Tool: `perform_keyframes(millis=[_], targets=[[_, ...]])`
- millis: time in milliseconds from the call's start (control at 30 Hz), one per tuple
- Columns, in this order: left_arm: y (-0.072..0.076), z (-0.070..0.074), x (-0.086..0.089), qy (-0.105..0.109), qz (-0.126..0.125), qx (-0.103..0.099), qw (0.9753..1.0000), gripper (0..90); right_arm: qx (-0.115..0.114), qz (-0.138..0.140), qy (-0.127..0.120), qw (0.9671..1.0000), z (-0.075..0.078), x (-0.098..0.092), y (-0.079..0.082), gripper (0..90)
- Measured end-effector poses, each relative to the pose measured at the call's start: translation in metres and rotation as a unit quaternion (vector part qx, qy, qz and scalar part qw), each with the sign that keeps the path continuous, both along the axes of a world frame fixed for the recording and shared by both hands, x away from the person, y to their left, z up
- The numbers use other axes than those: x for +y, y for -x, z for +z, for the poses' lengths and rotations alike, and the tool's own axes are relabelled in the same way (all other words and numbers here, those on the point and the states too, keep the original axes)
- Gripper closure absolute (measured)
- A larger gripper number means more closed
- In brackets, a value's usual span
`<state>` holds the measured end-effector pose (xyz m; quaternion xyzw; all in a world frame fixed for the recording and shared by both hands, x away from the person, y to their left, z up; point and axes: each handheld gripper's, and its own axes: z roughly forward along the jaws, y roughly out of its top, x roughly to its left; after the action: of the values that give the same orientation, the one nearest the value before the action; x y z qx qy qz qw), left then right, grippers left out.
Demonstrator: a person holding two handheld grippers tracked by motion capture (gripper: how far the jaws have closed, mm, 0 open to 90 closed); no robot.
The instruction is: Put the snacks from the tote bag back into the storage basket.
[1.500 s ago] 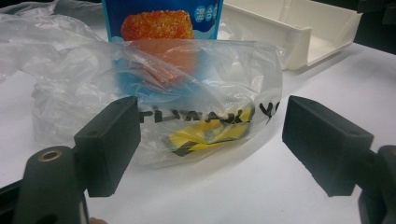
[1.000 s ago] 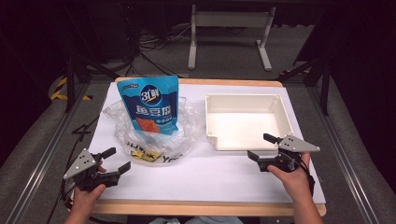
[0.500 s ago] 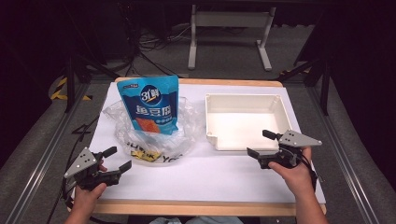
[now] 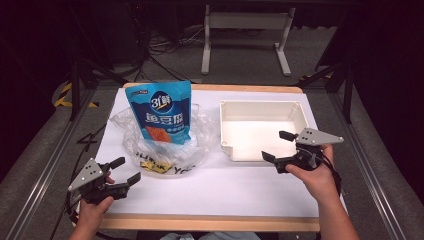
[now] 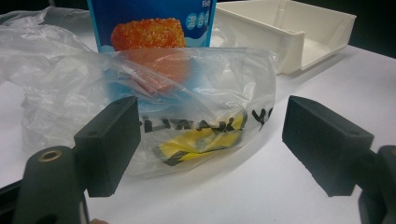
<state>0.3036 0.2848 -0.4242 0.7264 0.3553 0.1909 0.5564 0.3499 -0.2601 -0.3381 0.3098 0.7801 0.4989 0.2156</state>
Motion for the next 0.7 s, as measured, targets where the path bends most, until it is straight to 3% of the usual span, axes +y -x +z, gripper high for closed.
perform_keyframes(millis=[167,267,533,700], targets=[[0.000,0.000,0.000,0.000,0.001,0.000,1.0000,20.1,0.000,0.004,-0.001,1.0000,0.009,0.001,-0.004,7.4],[0.000,0.000,0.000,0.000,0.000,0.000,1.0000,20.2,0.002,0.019,-0.028,0.9994,0.015,0.002,-0.005,7.0],[0.000,0.000,0.000,0.002,-0.003,-0.002,1.0000,20.2,-0.004,0.040,-0.032,0.9987,0.030,0.008,-0.009,7.1],[0.000,0.000,0.000,0.003,-0.003,-0.002,1.0000,20.2,-0.008,0.050,-0.015,0.9986,0.038,0.013,-0.014,7.0]])
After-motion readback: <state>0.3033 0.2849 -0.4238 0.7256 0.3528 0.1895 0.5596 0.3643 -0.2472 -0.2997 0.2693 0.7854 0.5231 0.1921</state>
